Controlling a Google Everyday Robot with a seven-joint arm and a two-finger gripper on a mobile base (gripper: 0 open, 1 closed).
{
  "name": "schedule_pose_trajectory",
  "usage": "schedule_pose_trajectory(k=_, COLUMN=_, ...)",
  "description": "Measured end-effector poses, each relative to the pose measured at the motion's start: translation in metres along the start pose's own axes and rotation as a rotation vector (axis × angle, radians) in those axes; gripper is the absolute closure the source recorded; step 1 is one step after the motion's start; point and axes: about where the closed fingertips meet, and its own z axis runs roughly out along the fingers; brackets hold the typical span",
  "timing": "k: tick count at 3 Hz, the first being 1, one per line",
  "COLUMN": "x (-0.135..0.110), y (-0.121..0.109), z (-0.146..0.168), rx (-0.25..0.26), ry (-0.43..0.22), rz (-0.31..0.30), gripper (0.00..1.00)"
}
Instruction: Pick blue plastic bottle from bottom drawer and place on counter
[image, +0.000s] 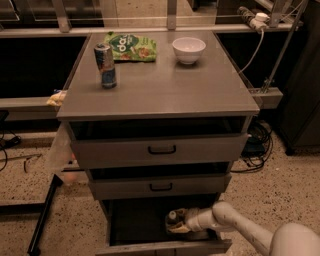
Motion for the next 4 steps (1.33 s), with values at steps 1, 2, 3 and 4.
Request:
schedule_pose_trajectory(k=1, x=-0.003, y=0.005, z=-0.005, rx=0.001, ry=-0.01, rz=0.007, gripper=0.75)
schedule_pose_trajectory(k=2, x=-0.024, y=0.01, z=-0.034, rx=0.001, ry=-0.037, rz=0.021, gripper=0.97)
schedule_pose_trajectory(k=3, x=-0.06, y=0.01, z=-0.083, rx=0.001, ry=-0.05, rz=0.041, gripper=1.0)
schedule_pose_trajectory(k=4, x=-0.12, y=0.003, z=-0.139, rx=-0.019, ry=-0.034, rz=0.061, gripper=1.0)
